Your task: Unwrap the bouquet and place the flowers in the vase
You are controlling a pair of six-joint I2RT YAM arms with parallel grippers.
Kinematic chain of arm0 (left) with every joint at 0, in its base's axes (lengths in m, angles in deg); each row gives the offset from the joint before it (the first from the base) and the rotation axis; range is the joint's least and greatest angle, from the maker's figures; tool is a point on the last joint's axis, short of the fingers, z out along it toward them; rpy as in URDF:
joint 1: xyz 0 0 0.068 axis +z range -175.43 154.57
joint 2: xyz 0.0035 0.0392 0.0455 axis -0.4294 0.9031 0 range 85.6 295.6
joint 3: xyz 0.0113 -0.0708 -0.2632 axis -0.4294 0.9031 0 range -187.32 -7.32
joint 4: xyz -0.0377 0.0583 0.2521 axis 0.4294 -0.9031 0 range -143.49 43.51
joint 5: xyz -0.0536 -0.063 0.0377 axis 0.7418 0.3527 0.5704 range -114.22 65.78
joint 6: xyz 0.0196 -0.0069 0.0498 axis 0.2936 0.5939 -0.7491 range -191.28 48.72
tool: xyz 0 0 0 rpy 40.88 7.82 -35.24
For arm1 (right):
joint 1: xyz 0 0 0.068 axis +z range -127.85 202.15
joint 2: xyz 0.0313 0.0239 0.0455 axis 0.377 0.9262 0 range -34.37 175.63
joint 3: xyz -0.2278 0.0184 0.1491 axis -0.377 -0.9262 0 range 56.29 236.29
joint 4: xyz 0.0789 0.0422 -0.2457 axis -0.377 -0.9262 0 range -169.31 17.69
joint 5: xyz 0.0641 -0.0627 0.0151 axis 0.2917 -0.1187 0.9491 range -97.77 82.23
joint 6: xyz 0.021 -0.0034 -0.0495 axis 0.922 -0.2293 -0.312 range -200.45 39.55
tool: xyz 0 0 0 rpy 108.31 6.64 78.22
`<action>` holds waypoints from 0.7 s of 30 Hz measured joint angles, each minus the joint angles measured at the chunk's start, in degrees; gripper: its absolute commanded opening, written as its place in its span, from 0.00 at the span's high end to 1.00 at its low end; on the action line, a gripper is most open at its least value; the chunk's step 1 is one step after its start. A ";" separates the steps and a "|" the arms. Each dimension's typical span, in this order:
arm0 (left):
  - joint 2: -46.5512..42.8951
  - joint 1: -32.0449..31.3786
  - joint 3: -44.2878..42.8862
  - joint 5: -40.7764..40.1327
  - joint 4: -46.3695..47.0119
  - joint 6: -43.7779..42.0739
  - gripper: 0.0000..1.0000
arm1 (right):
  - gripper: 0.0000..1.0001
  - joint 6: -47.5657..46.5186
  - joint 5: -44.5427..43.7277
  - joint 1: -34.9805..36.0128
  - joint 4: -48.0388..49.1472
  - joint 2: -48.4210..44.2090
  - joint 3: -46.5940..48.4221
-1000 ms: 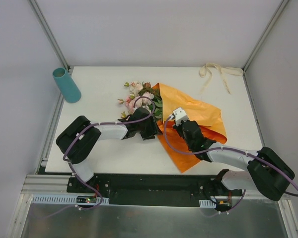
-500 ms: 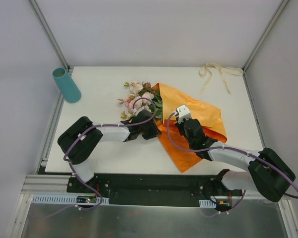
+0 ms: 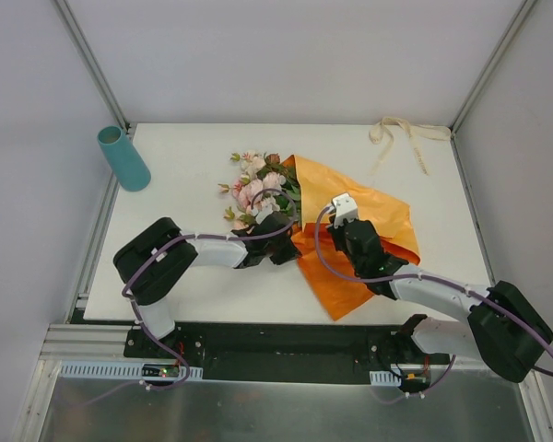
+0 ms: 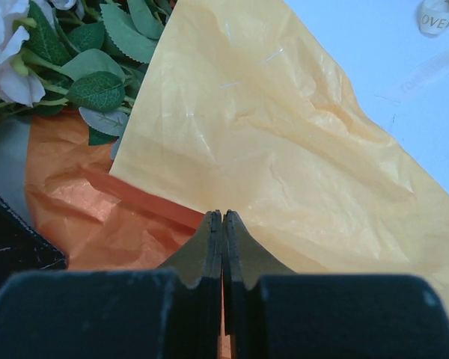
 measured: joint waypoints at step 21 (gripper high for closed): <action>-6.56 0.00 3.74 -6.80 -7.37 -1.18 1.00 | 0.49 4.31 18.62 -21.51 -4.15 15.63 20.70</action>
